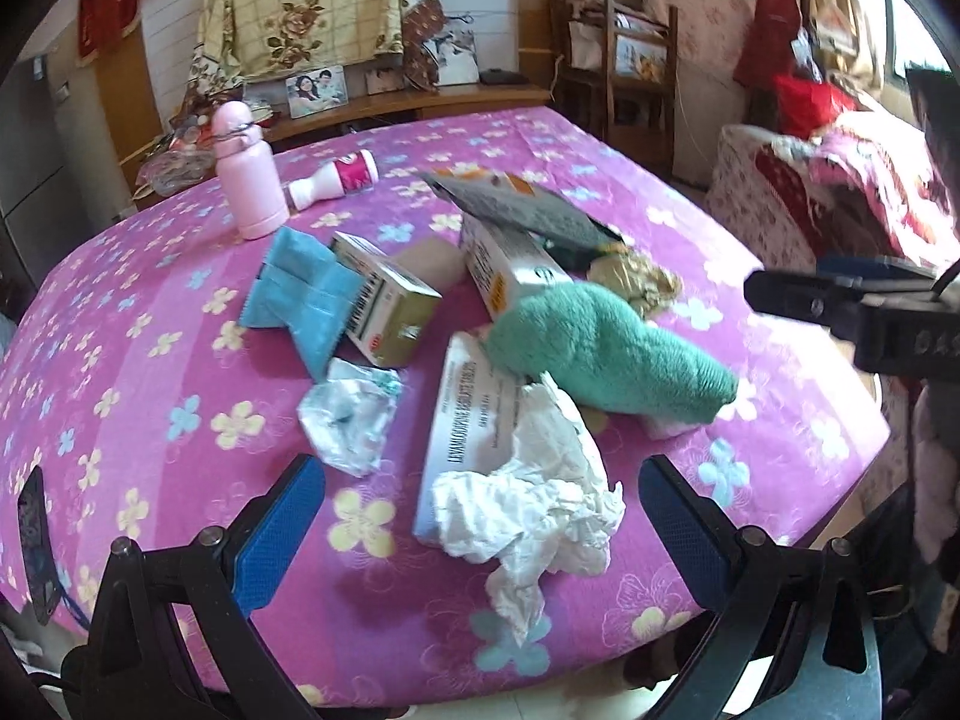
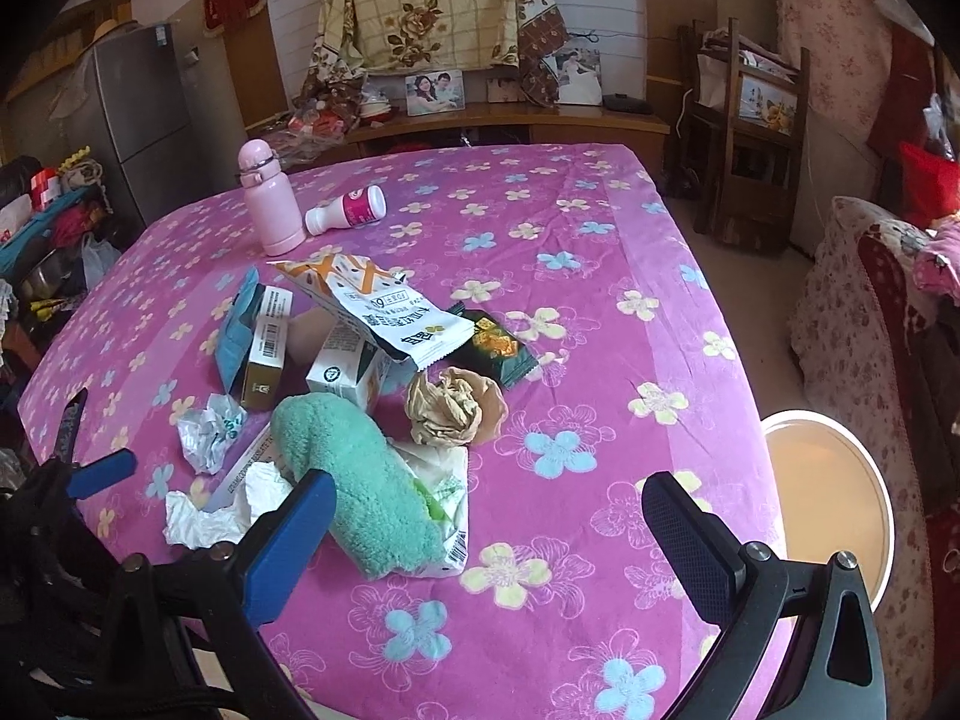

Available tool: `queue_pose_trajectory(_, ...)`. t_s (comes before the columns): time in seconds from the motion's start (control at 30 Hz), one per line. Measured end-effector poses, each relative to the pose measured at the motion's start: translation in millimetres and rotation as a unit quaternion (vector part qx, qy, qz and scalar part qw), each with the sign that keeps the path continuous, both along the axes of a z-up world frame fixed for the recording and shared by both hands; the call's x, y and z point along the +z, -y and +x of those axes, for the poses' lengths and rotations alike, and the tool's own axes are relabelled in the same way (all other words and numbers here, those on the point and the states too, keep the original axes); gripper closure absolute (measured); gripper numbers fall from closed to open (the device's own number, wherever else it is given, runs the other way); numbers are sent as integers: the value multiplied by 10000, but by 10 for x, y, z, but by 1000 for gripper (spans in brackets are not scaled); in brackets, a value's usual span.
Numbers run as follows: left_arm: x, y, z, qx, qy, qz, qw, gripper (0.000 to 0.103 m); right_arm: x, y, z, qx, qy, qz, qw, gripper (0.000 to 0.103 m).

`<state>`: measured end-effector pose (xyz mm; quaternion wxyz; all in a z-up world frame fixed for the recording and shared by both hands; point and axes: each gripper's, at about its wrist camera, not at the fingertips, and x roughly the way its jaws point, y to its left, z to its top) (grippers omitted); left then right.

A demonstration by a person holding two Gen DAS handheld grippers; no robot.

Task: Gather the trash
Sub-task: 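Grasp the green towel with the right tool while the left tool grasps crumpled tissue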

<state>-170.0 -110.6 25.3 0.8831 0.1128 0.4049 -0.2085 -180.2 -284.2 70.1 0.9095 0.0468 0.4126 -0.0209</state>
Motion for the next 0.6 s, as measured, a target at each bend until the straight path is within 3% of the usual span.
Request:
queue_pose_trajectory(0.1, -100, 93, 23, -87, -24, 145, 9999, 10, -14, -41, 38, 127, -11, 56, 9999, 0)
queue_pose_trajectory(0.17, -196, 146, 63, -166, -165, 295, 9993, 36, -29, -72, 74, 236, -24, 139, 9996, 0)
queue_pose_trajectory(0.23, -278, 151, 115, -203, -423, 282, 9985, 51, -46, -120, 122, 350, -33, 167, 9992, 0)
queue_pose_trajectory(0.3, -241, 98, 128, -172, -440, 149, 9988, 57, -69, -189, 154, 486, -61, 147, 9987, 2)
queue_pose_trajectory(0.37, -194, 28, 158, -195, -622, -9, 9979, 79, -91, -261, 185, 607, -88, 149, 9980, 9)
queue_pose_trajectory(0.53, -12, -257, 245, -94, -804, -430, 9958, 85, -218, -468, 320, 1023, -320, 333, 9937, 37)
queue_pose_trajectory(0.6, 31, -341, 265, 8, -797, -538, 9954, 87, -292, -550, 391, 1111, -418, 281, 9925, 39)
